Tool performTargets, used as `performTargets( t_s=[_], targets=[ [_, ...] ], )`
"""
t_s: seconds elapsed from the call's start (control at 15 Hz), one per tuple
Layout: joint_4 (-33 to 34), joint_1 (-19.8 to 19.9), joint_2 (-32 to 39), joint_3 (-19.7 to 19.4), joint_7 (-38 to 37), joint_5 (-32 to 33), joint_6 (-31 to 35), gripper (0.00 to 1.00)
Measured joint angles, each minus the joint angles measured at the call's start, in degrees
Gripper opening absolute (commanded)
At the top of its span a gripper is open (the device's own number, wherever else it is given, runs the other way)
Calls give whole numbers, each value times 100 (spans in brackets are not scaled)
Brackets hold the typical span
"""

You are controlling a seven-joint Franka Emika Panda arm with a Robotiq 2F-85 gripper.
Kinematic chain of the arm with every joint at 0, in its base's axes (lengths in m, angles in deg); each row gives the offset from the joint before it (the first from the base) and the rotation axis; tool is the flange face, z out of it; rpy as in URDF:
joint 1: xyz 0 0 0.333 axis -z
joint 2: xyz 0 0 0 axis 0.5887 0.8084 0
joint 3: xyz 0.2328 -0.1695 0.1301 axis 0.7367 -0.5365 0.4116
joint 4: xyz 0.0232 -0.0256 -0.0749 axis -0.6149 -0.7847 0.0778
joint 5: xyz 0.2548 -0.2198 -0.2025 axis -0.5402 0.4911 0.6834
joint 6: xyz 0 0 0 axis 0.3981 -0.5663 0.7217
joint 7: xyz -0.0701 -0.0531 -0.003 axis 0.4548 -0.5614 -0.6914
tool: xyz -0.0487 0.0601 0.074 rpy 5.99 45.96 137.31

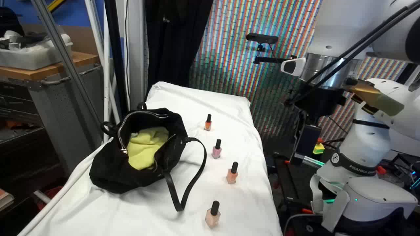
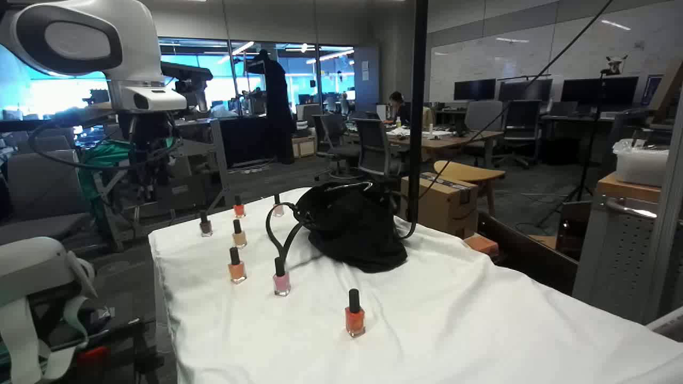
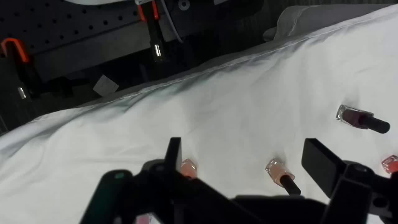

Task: Pick up the nail polish bottles and place them in the black bag

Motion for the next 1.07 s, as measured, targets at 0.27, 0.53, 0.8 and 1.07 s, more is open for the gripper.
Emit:
performTargets(
  t_s=[0.27,0.53,0.8,1.07],
  targets=[
    [26,0,-15,0,0,0,2,100],
    [-11,55,2,-95,12,173,1,100],
    [-4,344,9,-453,282,782,-6,100],
    [79,738,106,-907,860,1383,5,100]
  ],
)
